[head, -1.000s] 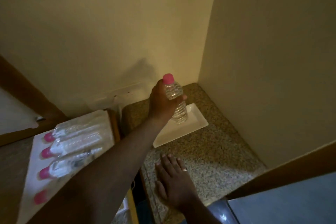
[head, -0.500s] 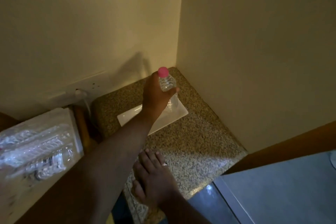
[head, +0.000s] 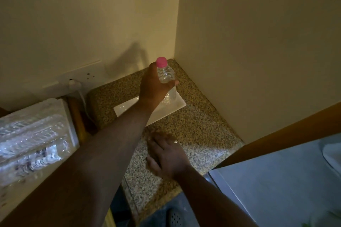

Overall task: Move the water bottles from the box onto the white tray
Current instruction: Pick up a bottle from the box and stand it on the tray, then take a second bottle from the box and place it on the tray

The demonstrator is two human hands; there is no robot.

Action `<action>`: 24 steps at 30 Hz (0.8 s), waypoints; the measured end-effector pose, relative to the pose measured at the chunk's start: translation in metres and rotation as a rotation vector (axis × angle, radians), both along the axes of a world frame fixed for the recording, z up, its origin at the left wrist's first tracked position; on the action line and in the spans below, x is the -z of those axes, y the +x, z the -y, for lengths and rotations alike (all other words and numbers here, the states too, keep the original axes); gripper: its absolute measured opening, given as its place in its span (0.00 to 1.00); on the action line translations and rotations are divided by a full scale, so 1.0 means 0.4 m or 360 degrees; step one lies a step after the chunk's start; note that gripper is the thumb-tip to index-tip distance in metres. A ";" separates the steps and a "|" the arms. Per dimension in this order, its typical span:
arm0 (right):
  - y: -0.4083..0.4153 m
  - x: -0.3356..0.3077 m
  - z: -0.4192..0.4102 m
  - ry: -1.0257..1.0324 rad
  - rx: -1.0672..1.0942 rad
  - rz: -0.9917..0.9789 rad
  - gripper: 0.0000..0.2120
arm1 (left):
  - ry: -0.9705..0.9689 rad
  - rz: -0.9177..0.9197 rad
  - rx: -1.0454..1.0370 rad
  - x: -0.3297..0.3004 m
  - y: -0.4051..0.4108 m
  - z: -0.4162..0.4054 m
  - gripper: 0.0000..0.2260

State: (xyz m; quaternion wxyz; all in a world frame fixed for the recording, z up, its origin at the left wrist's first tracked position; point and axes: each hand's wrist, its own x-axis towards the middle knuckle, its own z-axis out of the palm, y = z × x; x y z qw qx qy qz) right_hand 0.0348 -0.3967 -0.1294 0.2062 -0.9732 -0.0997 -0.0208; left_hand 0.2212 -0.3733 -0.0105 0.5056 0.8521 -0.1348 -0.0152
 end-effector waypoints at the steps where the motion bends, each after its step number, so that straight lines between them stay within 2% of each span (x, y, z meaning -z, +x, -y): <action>1: -0.001 0.001 0.016 -0.0019 0.0038 0.0008 0.27 | 0.0005 0.0008 0.0008 0.006 -0.002 0.001 0.36; 11: 0.006 0.014 0.030 -0.0138 0.0140 0.0016 0.31 | 0.0014 0.0042 0.0057 0.033 -0.008 0.004 0.36; 17: 0.009 0.015 0.028 -0.0146 0.0154 0.0013 0.32 | -0.0014 -0.0059 0.0163 0.010 -0.031 -0.046 0.44; 21: 0.010 0.022 0.023 -0.0179 0.0154 -0.0034 0.34 | 0.0330 -0.0096 0.0044 -0.002 -0.096 -0.201 0.47; 24: 0.014 0.029 0.022 -0.0222 0.0178 -0.0096 0.35 | 0.0560 -0.0034 -0.0042 -0.003 -0.181 -0.399 0.40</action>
